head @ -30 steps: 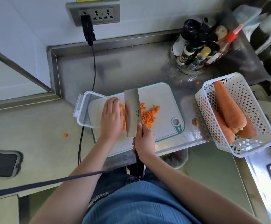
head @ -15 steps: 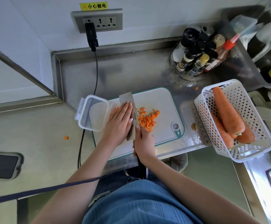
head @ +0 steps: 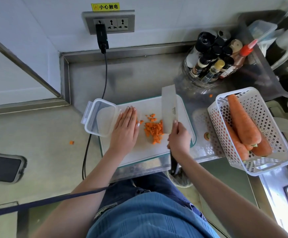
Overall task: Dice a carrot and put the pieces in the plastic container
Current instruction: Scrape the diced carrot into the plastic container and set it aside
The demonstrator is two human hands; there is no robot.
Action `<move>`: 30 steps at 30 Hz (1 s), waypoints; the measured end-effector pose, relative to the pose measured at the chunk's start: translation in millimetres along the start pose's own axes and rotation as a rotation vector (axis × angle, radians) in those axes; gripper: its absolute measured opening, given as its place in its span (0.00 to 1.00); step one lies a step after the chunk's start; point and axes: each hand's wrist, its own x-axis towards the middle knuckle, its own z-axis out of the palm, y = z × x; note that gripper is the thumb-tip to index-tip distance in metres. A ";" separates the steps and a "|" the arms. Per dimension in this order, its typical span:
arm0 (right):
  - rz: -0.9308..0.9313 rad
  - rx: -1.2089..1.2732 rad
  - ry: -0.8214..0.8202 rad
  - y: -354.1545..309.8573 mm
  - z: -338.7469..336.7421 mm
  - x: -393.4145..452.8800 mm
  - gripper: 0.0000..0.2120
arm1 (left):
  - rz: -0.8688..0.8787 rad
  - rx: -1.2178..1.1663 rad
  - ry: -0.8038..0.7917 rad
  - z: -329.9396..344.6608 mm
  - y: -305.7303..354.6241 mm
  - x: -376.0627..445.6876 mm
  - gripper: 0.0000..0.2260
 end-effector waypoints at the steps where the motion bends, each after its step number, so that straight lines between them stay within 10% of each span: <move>1: -0.039 -0.076 0.041 4.5 -8.5 10.4 0.19 | 0.022 -0.006 0.021 -1.7 3.4 0.4 0.22; 9: -0.373 -0.727 0.038 14.1 -35.2 58.7 0.16 | 0.412 -0.082 -0.098 12.2 36.3 -26.4 0.20; 22: -0.795 -0.884 -0.018 61.0 -37.4 29.3 0.11 | -0.014 -0.014 -0.211 27.7 43.4 -28.5 0.23; 30: -0.037 -0.129 0.019 59.2 -43.1 12.3 0.18 | -0.043 0.105 -0.208 45.2 51.4 -0.4 0.25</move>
